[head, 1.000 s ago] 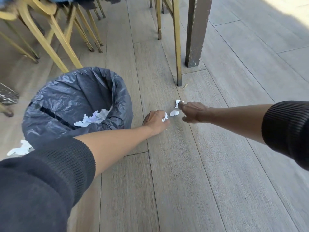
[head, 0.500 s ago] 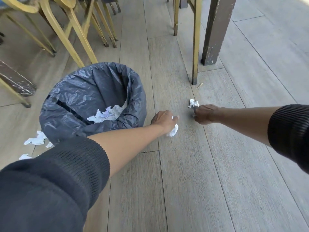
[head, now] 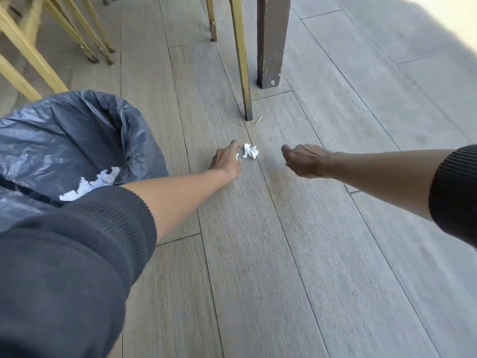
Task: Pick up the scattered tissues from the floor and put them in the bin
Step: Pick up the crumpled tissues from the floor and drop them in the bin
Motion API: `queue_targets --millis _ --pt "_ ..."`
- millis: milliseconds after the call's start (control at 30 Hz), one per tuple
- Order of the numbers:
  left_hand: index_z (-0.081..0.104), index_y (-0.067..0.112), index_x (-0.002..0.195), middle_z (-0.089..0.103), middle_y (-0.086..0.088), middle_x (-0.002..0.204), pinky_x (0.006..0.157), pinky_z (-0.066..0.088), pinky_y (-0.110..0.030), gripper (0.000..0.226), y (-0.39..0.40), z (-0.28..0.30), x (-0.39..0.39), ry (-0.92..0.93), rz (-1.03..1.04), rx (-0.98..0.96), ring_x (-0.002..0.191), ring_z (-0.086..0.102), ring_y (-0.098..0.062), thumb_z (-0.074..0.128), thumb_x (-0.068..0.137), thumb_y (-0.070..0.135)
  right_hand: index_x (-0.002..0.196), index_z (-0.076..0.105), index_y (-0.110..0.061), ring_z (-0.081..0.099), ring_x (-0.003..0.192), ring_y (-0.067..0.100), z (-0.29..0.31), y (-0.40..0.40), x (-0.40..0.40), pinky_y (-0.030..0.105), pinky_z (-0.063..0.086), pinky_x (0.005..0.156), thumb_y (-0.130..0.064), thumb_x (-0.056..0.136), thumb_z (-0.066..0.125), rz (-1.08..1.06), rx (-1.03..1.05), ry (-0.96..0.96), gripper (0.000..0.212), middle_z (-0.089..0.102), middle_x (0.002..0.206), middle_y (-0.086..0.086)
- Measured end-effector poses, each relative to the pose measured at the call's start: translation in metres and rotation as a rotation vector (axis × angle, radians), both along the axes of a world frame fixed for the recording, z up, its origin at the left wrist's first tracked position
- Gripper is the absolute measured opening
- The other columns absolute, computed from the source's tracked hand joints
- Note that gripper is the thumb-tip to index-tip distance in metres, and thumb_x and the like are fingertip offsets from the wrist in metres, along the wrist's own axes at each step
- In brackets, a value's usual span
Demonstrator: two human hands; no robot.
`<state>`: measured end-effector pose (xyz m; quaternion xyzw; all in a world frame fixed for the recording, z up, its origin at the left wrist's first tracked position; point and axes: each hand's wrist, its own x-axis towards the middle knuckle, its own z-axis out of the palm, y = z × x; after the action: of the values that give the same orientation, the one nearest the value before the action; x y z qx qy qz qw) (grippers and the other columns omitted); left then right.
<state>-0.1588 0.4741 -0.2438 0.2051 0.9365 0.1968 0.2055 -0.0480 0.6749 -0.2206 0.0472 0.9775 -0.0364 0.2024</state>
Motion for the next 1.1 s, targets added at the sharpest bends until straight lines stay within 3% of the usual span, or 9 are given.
queue_targets --millis 133,267,400,567,733,833,900,1100 --pt "0.044 0.034 0.143 0.056 -0.007 0.131 0.082 0.056 -0.035 0.054 0.013 -0.008 0.006 -0.023 -0.061 0.005 0.095 0.065 -0.028 0.052 0.097 0.009 0.1 0.041 -0.011 0.049 0.06 0.02 0.002 0.01 0.008 0.035 0.041 0.052 -0.028 0.105 0.038 0.021 0.041 -0.014 0.018 0.055 0.075 0.007" --pt "0.055 0.023 0.115 0.061 -0.001 0.111 0.066 0.041 -0.027 0.023 0.016 -0.012 0.015 0.029 -0.074 0.054 0.085 0.058 -0.022 0.063 0.094 0.016 0.1 0.046 -0.01 0.045 0.059 0.016 0.003 0.012 0.01 0.033 0.039 0.051 -0.028 0.105 0.042 0.051 0.048 -0.015 0.019 0.054 0.075 0.004" --pt "0.058 0.013 0.102 0.06 -0.002 0.105 0.065 0.041 -0.028 0.009 0.004 -0.017 0.02 0.081 -0.085 0.05 0.085 0.056 -0.022 0.06 0.094 0.011 0.106 0.05 -0.012 0.054 0.066 0.019 0.0 0.008 0.005 0.032 0.042 0.054 -0.033 0.102 0.048 0.057 0.045 -0.009 0.022 0.061 0.086 0.006" --pt "0.059 0.013 0.105 0.06 -0.004 0.112 0.07 0.038 -0.025 0.01 -0.016 -0.013 0.02 0.062 -0.128 0.09 0.094 0.057 -0.023 0.061 0.096 0.018 0.122 0.047 -0.015 0.062 0.081 0.023 -0.003 -0.014 -0.014 0.033 0.048 0.06 -0.043 0.093 0.063 0.06 -0.071 0.035 0.044 0.065 0.099 0.007" --pt "0.062 0.013 0.109 0.057 -0.001 0.103 0.068 0.037 -0.025 0.021 -0.028 0.005 0.024 0.039 -0.088 0.103 0.087 0.057 -0.02 0.061 0.097 0.031 0.135 0.043 -0.021 0.061 0.081 0.022 0.004 -0.053 -0.034 0.031 0.044 0.058 -0.048 0.083 0.072 0.139 -0.179 0.062 0.065 0.062 0.087 0.001" --pt "0.06 0.013 0.106 0.064 -0.007 0.102 0.063 0.049 -0.032 0.024 -0.035 0.013 0.025 0.006 -0.074 0.073 0.083 0.067 -0.024 0.061 0.096 0.035 0.128 0.053 -0.026 0.058 0.076 0.018 0.015 -0.069 -0.041 0.026 0.037 0.051 -0.047 0.089 0.066 0.199 -0.189 0.134 0.046 0.064 0.093 0.001" --pt "0.056 0.013 0.106 0.063 -0.008 0.103 0.067 0.058 -0.039 0.026 -0.039 0.018 0.025 -0.014 -0.054 0.051 0.083 0.068 -0.026 0.061 0.096 0.036 0.119 0.062 -0.026 0.056 0.075 0.016 0.026 -0.076 -0.043 0.023 0.032 0.048 -0.042 0.095 0.06 0.222 -0.183 0.166 0.029 0.065 0.096 0.0" --pt "0.051 0.011 0.121 0.055 -0.005 0.109 0.068 0.049 -0.035 0.03 -0.039 0.053 0.031 0.012 -0.08 0.037 0.091 0.06 -0.022 0.052 0.101 0.032 0.108 0.061 -0.019 0.056 0.07 0.017 0.058 -0.076 -0.03 0.026 0.037 0.051 -0.037 0.096 0.057 0.197 -0.158 0.191 0.022 0.067 0.095 0.002"
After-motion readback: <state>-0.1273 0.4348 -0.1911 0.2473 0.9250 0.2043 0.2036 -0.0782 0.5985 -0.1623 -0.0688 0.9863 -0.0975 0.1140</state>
